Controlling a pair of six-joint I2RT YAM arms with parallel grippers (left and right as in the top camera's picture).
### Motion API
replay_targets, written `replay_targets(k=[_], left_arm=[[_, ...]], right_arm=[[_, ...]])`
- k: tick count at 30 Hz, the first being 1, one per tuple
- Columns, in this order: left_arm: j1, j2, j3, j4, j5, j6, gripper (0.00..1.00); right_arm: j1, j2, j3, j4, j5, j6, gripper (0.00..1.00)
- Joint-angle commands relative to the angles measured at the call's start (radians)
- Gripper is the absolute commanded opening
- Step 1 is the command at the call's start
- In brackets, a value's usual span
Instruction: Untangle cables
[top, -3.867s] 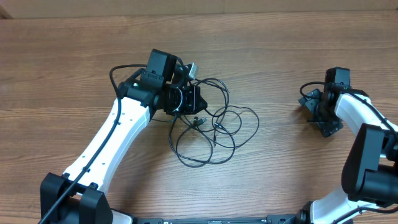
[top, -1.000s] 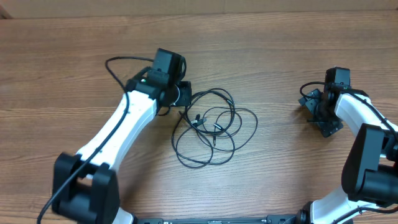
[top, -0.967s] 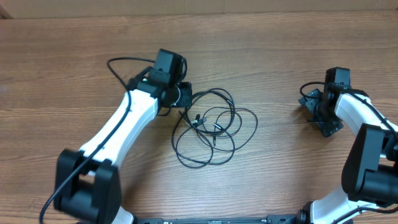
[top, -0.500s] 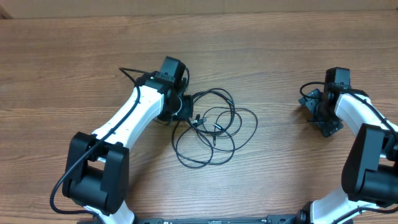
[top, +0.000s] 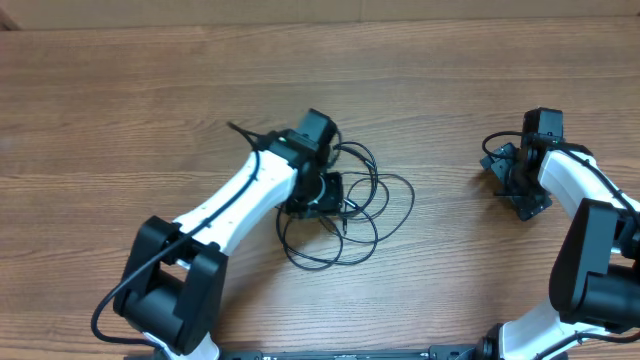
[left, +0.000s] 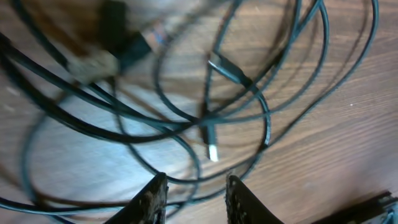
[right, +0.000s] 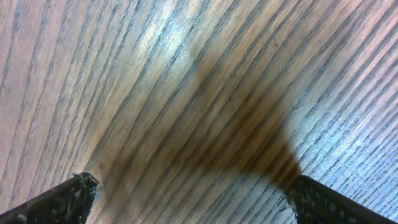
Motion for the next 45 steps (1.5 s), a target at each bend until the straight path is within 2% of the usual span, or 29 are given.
replay_targets(k=[1, 8, 18, 22, 34, 41, 45], left_arm=[[-0.061, 0.011, -0.019, -0.006, -0.037, -0.149, 0.32], [-0.15, 0.011, -0.037, -0.013, -0.165, -0.302, 0.36], [-0.156, 0.011, -0.108, 0.019, -0.243, -0.507, 0.31], [-0.156, 0.011, -0.114, 0.076, -0.253, -0.506, 0.31], [-0.158, 0.011, -0.114, 0.114, -0.258, -0.525, 0.28], [-0.16, 0.011, -0.117, 0.086, -0.26, -0.521, 0.18], [-0.16, 0.011, -0.136, 0.105, -0.261, -0.521, 0.2]], right_arm=[[-0.004, 0.013, -0.03, 0.01, -0.027, 0.001, 1.0], [-0.004, 0.013, -0.03, 0.01, -0.027, 0.001, 1.0], [-0.004, 0.013, -0.03, 0.01, -0.027, 0.0, 1.0], [-0.004, 0.013, -0.03, 0.01, -0.027, 0.001, 1.0], [-0.004, 0.013, -0.03, 0.01, -0.027, 0.001, 1.0], [-0.004, 0.013, -0.03, 0.01, -0.027, 0.001, 1.0], [-0.004, 0.013, -0.03, 0.01, -0.027, 0.0, 1.0]])
